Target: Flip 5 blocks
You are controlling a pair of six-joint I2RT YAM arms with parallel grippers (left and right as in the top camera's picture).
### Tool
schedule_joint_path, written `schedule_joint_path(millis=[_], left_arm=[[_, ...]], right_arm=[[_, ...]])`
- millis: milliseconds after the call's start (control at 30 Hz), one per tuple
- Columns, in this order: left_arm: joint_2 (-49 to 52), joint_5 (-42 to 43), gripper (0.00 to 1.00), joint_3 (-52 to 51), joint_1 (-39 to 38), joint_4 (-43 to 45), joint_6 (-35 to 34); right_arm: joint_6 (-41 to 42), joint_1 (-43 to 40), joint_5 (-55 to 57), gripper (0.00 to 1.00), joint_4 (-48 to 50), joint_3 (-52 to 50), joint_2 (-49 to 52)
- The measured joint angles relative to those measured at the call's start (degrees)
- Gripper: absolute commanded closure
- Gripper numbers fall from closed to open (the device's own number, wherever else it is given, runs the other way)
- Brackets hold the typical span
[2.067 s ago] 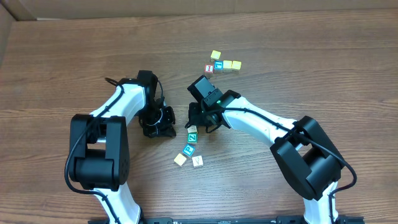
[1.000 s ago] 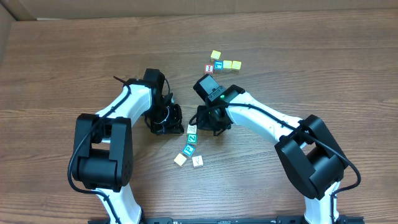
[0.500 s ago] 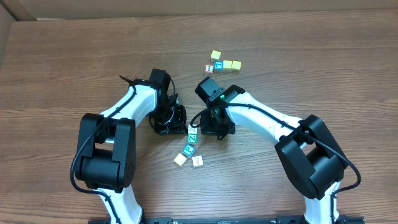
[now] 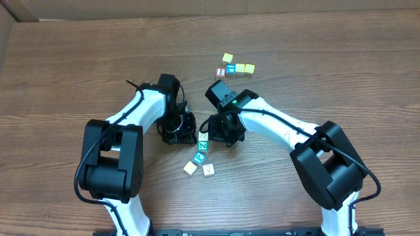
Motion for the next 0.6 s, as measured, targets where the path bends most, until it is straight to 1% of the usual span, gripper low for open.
schedule_joint_path(millis=[267, 600], left_arm=[[0.0, 0.0, 0.96, 0.0, 0.0, -2.7, 0.2], [0.0, 0.0, 0.96, 0.0, 0.0, -1.8, 0.2]], right_arm=[[0.0, 0.8, -0.1, 0.96, 0.1, -0.2, 0.0], [1.1, 2.6, -0.1, 0.96, -0.4, -0.2, 0.0]])
